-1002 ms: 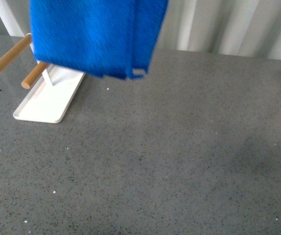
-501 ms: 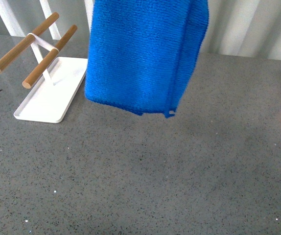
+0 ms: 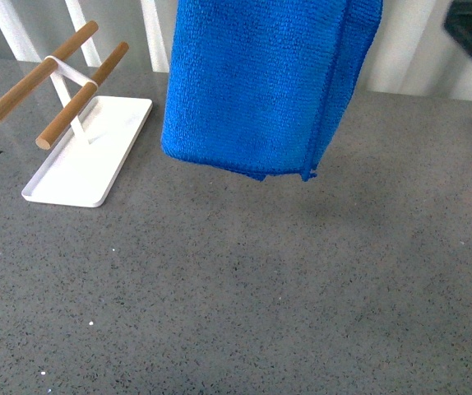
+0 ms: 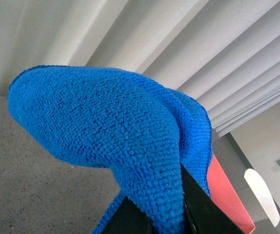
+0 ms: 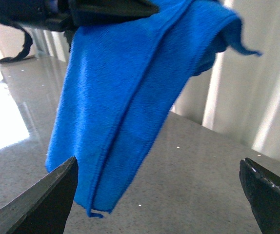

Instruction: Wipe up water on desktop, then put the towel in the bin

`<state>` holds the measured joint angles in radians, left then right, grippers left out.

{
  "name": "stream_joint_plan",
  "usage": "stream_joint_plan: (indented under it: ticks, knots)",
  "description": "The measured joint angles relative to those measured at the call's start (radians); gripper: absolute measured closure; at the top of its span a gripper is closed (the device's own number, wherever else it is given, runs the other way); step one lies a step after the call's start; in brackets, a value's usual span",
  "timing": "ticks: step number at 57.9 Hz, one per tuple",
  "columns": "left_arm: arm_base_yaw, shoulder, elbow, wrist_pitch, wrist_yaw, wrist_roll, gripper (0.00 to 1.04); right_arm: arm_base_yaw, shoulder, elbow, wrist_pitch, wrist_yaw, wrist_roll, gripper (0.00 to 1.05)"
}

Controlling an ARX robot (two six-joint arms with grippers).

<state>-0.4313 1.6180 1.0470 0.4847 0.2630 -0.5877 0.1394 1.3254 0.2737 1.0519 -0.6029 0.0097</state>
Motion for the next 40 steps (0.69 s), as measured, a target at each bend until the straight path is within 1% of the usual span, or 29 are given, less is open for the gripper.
stream_joint_plan:
  ticks: [7,16,25,37,40]
  knots:
    - [-0.016,-0.007,0.010,-0.014,-0.003,-0.010,1.00,0.056,0.098,0.025,0.079,-0.013,0.014,0.07]
    - [-0.030,-0.008,0.012,-0.019,-0.004,-0.026,1.00,0.107,0.203,0.064,0.152,-0.021,0.006,0.07]
    - [-0.034,-0.008,0.012,-0.022,-0.003,-0.041,1.00,0.131,0.256,0.111,0.166,-0.042,0.000,0.07]
    - [-0.034,-0.010,0.012,-0.034,-0.002,-0.045,1.00,0.141,0.311,0.196,0.150,-0.050,-0.026,0.07]
    - [-0.031,-0.010,0.012,-0.039,0.000,-0.045,1.00,0.142,0.323,0.222,0.140,-0.045,-0.032,0.16]
